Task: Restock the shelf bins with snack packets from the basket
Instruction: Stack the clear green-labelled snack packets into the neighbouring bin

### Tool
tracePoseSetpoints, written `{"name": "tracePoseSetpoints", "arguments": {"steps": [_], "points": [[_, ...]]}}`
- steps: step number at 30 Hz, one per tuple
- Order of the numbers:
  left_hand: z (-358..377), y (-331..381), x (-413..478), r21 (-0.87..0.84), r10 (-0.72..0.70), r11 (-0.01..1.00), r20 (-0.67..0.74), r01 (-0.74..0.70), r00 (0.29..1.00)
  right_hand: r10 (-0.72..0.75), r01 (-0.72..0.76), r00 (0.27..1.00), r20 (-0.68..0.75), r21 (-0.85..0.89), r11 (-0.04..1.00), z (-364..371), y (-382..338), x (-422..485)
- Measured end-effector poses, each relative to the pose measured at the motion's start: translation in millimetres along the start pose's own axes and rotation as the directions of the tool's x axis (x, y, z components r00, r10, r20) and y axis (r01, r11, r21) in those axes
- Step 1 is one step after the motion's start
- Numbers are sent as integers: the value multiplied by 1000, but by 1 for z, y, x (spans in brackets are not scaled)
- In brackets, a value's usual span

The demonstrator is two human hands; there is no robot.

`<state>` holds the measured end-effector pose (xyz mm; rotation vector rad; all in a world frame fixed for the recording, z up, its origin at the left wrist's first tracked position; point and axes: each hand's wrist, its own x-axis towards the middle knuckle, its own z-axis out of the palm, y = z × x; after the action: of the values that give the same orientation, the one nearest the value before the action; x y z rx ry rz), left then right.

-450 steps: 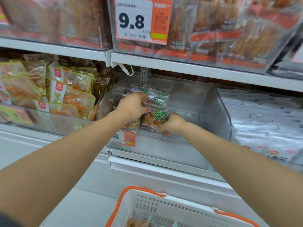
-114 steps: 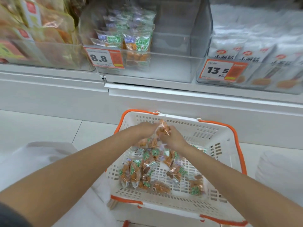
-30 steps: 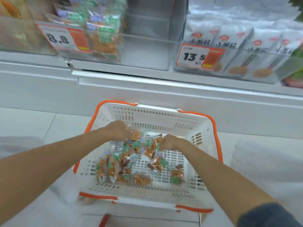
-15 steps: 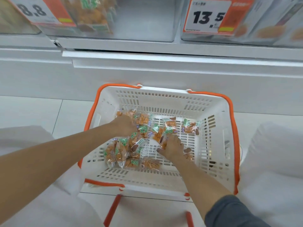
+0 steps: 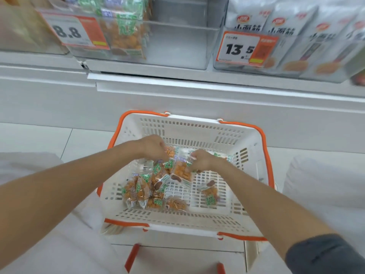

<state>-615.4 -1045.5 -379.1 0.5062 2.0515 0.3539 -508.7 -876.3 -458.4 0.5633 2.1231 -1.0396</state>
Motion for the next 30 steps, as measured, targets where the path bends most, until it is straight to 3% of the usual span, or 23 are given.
{"name": "tracePoseSetpoints", "arguments": {"steps": [3,5,8,12,15,18,22,26,28,30], "points": [[-14,12,-17,-104,89,991,89,-80,992,-161,159,987,-17,278,947,-41,-51,-41],[-19,18,-25,-191,152,972,65,-137,986,-264,275,961,-83,377,884,-58,-72,-65],[-28,23,-35,-250,270,929,-50,-274,961,-332,379,925,-183,415,828,-67,-84,-95],[-33,30,-44,-125,417,881,-248,-456,874,-348,438,896,-277,412,799,-73,-84,-110],[-45,37,-54,-31,411,879,-453,-475,791,-403,514,834,-377,266,815,-87,-103,-114],[-77,40,-67,-26,409,853,-586,-521,699,-536,608,718,-444,24,794,-109,-140,-120],[-136,53,-104,-209,442,640,-687,-739,577,-653,681,509,-561,-202,704,-152,-207,-140],[-201,61,-138,3,437,648,-820,-762,368,-681,694,338,-649,-318,646,-189,-267,-149],[-226,58,-137,17,429,696,-812,-718,396,-689,676,320,-650,-354,647,-195,-283,-139],[-243,48,-126,11,419,773,-759,-634,498,-692,616,355,-628,-400,679,-194,-290,-125]]}}
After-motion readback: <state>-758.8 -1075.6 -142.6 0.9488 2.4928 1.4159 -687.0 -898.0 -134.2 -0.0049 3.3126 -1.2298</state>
